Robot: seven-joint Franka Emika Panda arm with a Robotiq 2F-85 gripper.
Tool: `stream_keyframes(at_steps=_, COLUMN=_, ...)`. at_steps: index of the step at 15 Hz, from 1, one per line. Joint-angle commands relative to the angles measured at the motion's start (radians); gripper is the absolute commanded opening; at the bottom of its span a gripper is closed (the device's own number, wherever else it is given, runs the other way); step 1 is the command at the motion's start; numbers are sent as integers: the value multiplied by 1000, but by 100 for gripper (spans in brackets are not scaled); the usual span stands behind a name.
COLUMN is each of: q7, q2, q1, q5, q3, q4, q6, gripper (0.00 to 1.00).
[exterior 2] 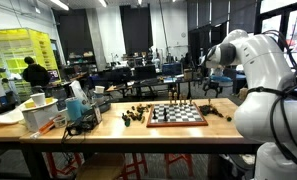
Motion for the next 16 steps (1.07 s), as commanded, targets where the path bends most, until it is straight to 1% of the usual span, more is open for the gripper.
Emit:
stream_keyframes(at_steps=1, q7=-12, q2=27, q1=-20, q5=8, q3=6, q4=36, q6=-27, gripper=68)
stream_keyframes(at_steps=3, q7=-18, q2=32, q1=-24, q5=8, q3=8, q4=37, q6=-23, gripper=64)
stream_keyframes(at_steps=4, q7=-20, q2=34, q1=-26, q5=8, q3=8, q4=39, q6=-24, gripper=59)
stream_keyframes(at_steps=6, q7=-21, q2=38, q1=-28, q5=9, q3=9, q4=43, q6=-23, gripper=43)
stream_keyframes(at_steps=7, q7=-21, q2=39, q1=-28, q5=8, q3=9, q4=43, q6=-23, gripper=33)
stream_keyframes(at_steps=11, q7=-22, q2=38, q1=-28, q5=10, q3=10, q4=42, q6=-21, gripper=2)
stream_keyframes(at_steps=12, q7=-22, q2=40, q1=-29, q5=10, q3=10, q4=46, q6=-23, gripper=2)
stream_keyframes(at_steps=13, q7=-22, q2=40, q1=-30, q5=11, q3=11, q4=47, q6=-23, gripper=6)
stream_keyframes(at_steps=16, q7=-22, q2=37, q1=-30, q5=12, q3=12, q4=47, q6=-27, gripper=6)
